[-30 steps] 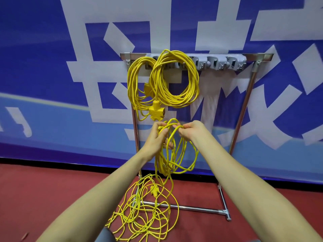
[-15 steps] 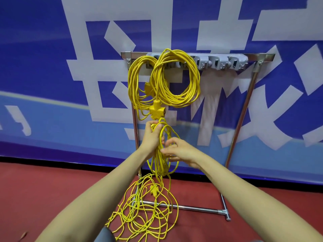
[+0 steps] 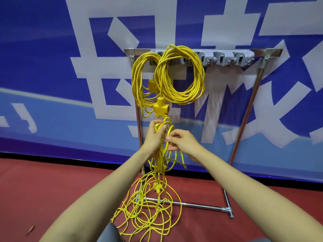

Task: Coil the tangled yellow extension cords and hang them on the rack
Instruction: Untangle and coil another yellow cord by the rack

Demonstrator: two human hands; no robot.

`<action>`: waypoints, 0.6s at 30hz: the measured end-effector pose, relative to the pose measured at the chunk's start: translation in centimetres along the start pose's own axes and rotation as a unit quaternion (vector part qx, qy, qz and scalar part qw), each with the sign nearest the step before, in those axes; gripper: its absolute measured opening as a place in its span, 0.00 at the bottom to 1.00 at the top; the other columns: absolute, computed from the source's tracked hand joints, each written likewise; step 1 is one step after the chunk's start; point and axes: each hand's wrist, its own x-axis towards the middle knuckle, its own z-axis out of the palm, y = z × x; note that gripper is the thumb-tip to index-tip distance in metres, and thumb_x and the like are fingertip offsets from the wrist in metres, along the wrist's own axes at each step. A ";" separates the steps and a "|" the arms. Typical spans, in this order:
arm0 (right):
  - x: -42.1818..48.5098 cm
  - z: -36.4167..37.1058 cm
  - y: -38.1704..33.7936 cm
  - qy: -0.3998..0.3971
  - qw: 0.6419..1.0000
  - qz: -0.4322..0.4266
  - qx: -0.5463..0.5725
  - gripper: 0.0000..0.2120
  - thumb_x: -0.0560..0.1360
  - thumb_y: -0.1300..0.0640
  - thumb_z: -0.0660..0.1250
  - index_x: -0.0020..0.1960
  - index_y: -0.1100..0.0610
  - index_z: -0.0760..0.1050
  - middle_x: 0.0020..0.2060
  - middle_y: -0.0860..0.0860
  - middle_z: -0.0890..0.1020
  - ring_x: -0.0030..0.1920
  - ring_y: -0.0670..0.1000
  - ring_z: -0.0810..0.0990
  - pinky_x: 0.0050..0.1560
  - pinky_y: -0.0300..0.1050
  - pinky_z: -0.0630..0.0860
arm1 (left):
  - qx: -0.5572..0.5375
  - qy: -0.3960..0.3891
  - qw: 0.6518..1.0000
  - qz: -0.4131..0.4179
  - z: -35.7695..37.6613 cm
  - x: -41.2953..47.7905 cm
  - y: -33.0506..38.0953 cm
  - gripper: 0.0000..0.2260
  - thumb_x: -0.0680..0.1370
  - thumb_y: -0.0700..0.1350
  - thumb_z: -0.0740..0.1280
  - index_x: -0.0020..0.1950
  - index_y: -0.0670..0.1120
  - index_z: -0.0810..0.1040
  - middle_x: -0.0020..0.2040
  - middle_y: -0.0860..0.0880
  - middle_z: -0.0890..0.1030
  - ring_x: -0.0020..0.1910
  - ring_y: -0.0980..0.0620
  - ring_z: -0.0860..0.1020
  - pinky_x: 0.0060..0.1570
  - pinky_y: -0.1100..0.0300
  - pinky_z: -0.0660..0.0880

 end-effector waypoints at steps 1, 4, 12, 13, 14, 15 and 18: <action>0.1 0.1 0.0 -0.006 1.000 0.009 0.018 0.01 0.76 0.63 0.67 0.46 0.61 0.75 0.36 0.55 0.79 0.33 0.48 0.81 0.42 0.41 0.82 | 0.006 -0.001 1.000 -0.001 -0.1 0.1 -0.1 0.05 0.82 0.43 0.61 0.57 0.48 0.70 0.46 0.46 0.79 0.40 0.56 0.79 0.40 0.62 0.78; 0.3 0.3 -0.3 0.019 0.992 0.027 0.118 0.02 0.76 0.65 0.66 0.44 0.63 0.75 0.38 0.55 0.79 0.33 0.47 0.82 0.41 0.38 0.81 | -0.011 -0.010 1.000 -0.011 -0.2 -0.1 0.0 0.04 0.82 0.44 0.61 0.56 0.49 0.71 0.46 0.46 0.80 0.42 0.52 0.79 0.40 0.60 0.78; 0.9 -0.4 -0.3 0.044 0.998 0.029 0.036 0.02 0.74 0.61 0.70 0.43 0.59 0.78 0.35 0.54 0.80 0.31 0.46 0.81 0.34 0.36 0.79 | 0.029 -0.059 0.997 -0.031 0.1 -0.4 0.1 0.06 0.83 0.46 0.59 0.59 0.46 0.68 0.44 0.41 0.80 0.33 0.49 0.81 0.32 0.54 0.79; 0.8 -0.5 -0.2 0.049 0.999 0.012 -0.018 0.04 0.74 0.59 0.71 0.44 0.59 0.79 0.34 0.52 0.80 0.30 0.44 0.80 0.32 0.34 0.76 | 0.032 -0.065 0.997 -0.036 0.1 -0.5 0.2 0.07 0.83 0.45 0.59 0.59 0.45 0.67 0.42 0.43 0.80 0.30 0.50 0.80 0.30 0.57 0.78; 0.7 -0.7 -0.1 0.059 0.996 -0.009 -0.072 0.06 0.73 0.56 0.71 0.46 0.59 0.81 0.34 0.51 0.80 0.30 0.42 0.78 0.32 0.33 0.73 | 0.039 -0.068 0.996 -0.039 0.1 -0.5 0.3 0.07 0.84 0.46 0.58 0.59 0.45 0.67 0.41 0.44 0.79 0.28 0.51 0.79 0.28 0.58 0.77; 0.6 -0.8 0.0 0.069 0.990 -0.034 -0.120 0.07 0.73 0.54 0.72 0.46 0.57 0.82 0.35 0.49 0.80 0.33 0.41 0.77 0.34 0.33 0.71 | 0.047 -0.070 0.996 -0.041 0.0 -0.4 0.3 0.07 0.84 0.46 0.58 0.59 0.45 0.67 0.40 0.44 0.78 0.27 0.52 0.77 0.27 0.59 0.75; 0.8 -1.0 0.2 0.075 0.974 -0.088 -0.194 0.06 0.72 0.52 0.72 0.45 0.53 0.83 0.39 0.48 0.76 0.40 0.43 0.73 0.39 0.34 0.67 | 0.052 -0.075 0.994 -0.054 -0.4 -0.2 0.4 0.06 0.84 0.47 0.58 0.58 0.45 0.67 0.37 0.44 0.74 0.24 0.54 0.73 0.24 0.62 0.70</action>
